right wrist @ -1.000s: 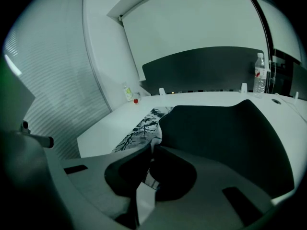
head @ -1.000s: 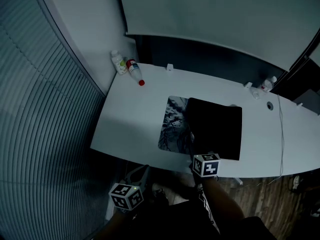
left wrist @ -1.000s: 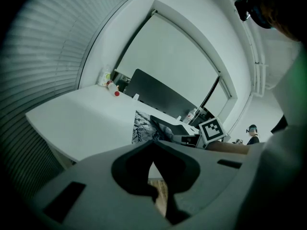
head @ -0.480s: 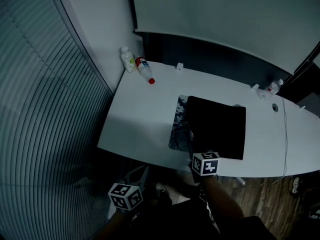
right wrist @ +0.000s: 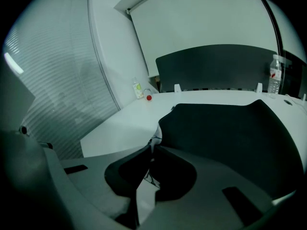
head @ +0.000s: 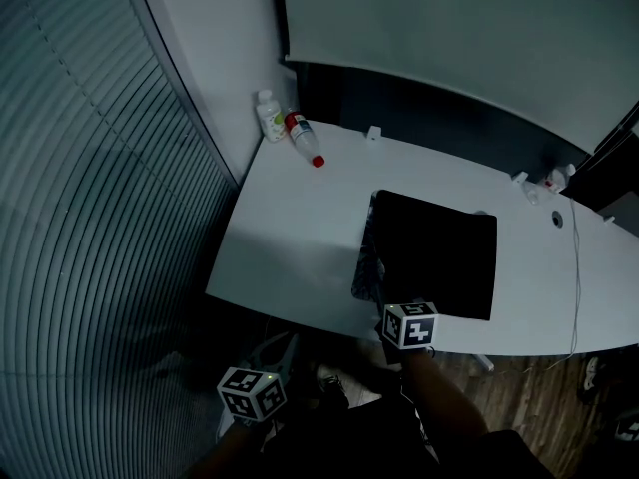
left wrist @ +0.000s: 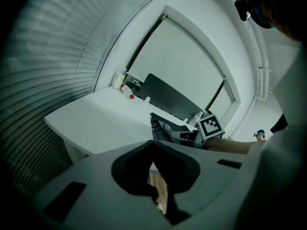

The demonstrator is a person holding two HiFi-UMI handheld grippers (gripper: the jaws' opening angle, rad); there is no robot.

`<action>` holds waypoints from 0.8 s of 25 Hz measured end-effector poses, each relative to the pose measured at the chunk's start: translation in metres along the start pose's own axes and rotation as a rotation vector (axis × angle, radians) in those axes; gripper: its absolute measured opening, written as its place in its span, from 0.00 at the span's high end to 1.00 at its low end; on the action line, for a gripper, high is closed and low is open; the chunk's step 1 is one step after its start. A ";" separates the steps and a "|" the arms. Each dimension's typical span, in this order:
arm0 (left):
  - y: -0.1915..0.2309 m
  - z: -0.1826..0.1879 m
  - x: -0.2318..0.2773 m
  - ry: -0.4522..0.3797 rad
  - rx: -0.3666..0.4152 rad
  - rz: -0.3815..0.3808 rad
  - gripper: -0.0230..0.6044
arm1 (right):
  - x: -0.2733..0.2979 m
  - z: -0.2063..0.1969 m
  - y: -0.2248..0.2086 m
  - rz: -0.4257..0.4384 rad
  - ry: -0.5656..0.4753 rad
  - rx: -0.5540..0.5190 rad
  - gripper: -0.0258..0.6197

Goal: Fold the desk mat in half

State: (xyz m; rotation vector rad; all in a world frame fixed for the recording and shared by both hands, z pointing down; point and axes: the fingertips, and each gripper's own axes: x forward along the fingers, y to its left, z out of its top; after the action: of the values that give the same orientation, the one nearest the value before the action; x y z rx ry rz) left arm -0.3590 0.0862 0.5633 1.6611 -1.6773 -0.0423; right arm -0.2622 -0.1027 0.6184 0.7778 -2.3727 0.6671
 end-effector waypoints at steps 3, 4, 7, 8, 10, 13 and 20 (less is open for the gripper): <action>0.007 0.000 -0.001 0.004 -0.003 0.000 0.95 | 0.003 0.001 0.007 -0.001 0.011 -0.006 0.90; 0.008 0.000 -0.001 0.005 -0.005 0.000 0.95 | 0.004 0.002 0.008 -0.002 0.014 -0.009 0.90; 0.011 0.002 -0.002 0.004 -0.006 0.000 0.95 | 0.007 0.000 0.011 -0.001 0.017 0.010 0.90; 0.012 0.003 -0.003 0.003 -0.006 0.000 0.95 | 0.008 -0.002 0.012 -0.003 0.018 0.019 0.90; 0.015 0.003 -0.004 0.003 -0.008 0.000 0.95 | 0.009 -0.004 0.012 -0.009 0.022 0.016 0.89; 0.017 0.001 -0.005 0.003 -0.014 -0.003 0.95 | 0.010 -0.003 0.014 -0.010 0.015 0.010 0.89; 0.012 0.000 -0.006 -0.008 -0.018 -0.012 0.95 | 0.007 -0.006 0.025 0.029 0.016 -0.021 0.84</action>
State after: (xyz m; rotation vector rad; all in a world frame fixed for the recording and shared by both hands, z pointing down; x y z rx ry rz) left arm -0.3705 0.0932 0.5666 1.6600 -1.6684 -0.0698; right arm -0.2814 -0.0839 0.6201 0.7274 -2.3767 0.6566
